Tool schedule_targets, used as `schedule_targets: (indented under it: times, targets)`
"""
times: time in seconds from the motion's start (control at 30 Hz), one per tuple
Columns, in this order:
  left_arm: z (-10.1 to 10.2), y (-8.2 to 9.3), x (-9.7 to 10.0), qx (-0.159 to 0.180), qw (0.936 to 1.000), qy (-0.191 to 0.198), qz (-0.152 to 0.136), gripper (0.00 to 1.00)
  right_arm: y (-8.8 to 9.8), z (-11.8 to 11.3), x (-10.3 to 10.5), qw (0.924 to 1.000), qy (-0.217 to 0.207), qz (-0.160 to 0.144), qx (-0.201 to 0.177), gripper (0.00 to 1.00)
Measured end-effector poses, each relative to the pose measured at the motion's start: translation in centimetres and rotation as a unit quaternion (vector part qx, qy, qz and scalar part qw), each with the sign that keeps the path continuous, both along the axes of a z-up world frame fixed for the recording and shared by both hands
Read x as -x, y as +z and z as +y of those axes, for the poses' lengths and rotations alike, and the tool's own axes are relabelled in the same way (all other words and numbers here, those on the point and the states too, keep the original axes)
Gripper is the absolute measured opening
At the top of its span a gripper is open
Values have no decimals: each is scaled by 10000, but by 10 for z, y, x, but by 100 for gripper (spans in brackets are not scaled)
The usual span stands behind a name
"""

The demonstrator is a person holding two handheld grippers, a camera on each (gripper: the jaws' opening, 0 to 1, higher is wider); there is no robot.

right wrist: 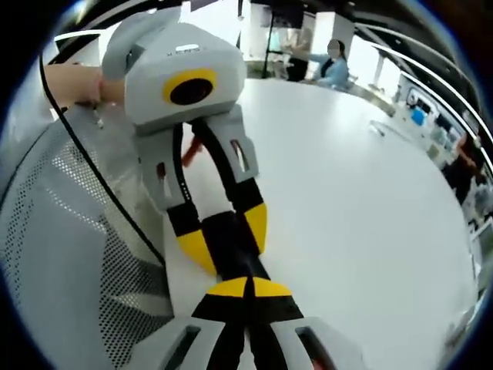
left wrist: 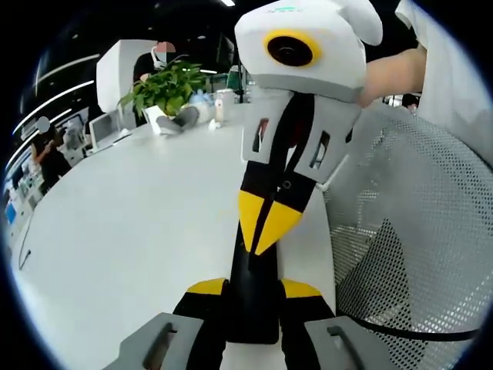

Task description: Press the specified remote control buttons in sequence, fully releasing each button before pressing the next.

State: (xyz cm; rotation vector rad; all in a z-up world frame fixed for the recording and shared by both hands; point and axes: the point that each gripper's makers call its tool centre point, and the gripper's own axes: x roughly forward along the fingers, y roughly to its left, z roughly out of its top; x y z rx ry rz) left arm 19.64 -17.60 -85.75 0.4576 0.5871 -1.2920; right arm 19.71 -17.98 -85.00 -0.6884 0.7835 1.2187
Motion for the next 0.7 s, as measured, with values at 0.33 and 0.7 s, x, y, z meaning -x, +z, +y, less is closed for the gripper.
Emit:
schedule_targets:
  times: [0.33,0.7]
  targets:
    - [0,0,0,4,10000,2,2,25,-1,12,3,9972,624,-233,345,0]
    - [0,0,0,2,10000,-5,2,25,-2,12,3,9919,1056,-307,640,0]
